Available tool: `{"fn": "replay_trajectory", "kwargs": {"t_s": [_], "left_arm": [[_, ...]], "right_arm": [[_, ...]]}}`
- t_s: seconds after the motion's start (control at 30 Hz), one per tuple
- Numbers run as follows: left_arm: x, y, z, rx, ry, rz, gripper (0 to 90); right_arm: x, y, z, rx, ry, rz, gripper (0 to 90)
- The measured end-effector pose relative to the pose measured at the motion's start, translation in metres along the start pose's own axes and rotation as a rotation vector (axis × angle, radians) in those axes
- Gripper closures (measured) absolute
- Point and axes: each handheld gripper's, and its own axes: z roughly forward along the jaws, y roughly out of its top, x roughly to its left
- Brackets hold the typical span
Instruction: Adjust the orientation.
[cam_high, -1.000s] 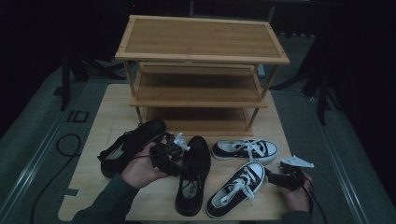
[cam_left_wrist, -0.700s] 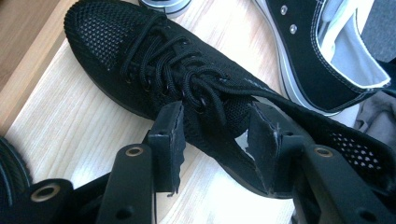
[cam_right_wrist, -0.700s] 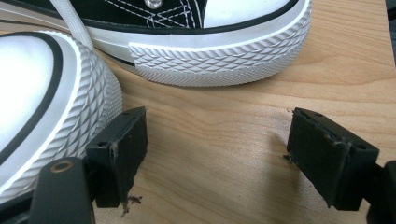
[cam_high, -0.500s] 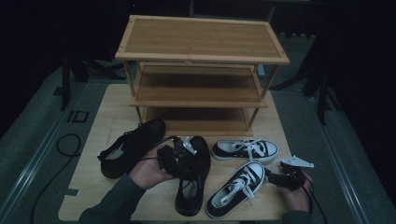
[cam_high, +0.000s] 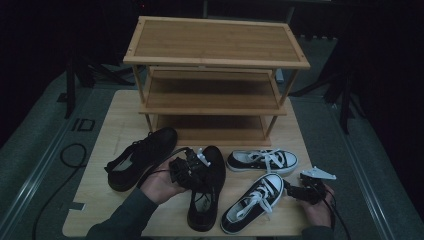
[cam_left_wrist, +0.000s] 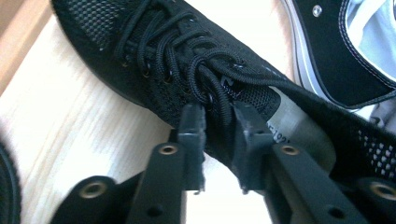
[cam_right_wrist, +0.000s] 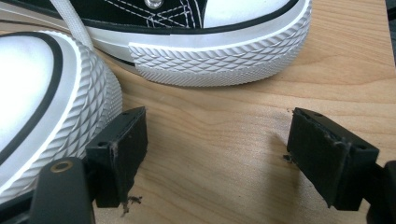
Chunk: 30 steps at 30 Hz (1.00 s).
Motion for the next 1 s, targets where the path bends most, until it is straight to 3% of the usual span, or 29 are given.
{"fn": "replay_trajectory", "kwargs": {"t_s": [0.07, 0.3, 0.67, 0.87, 1.0], "left_arm": [[0.002, -0.001, 0.000, 0.000, 0.023, -0.011, 79.6], [0.009, -0.008, -0.004, -0.003, 0.032, -0.049, 86.4], [0.030, -0.030, -0.014, -0.036, 0.070, -0.121, 87.8], [0.044, -0.046, -0.021, -0.053, 0.111, -0.174, 87.9], [0.054, -0.056, -0.025, -0.068, 0.102, -0.208, 88.0]], "right_arm": [[0.000, 0.000, 0.000, 0.000, 0.000, 0.000, 20.1], [0.000, 0.000, 0.000, 0.000, 0.000, 0.000, 20.2], [0.000, 0.000, 0.000, 0.000, 0.000, 0.000, 20.1], [0.000, 0.000, 0.000, 0.000, 0.000, 0.000, 20.2], [0.000, 0.000, 0.000, 0.000, 0.000, 0.000, 20.1]]}}
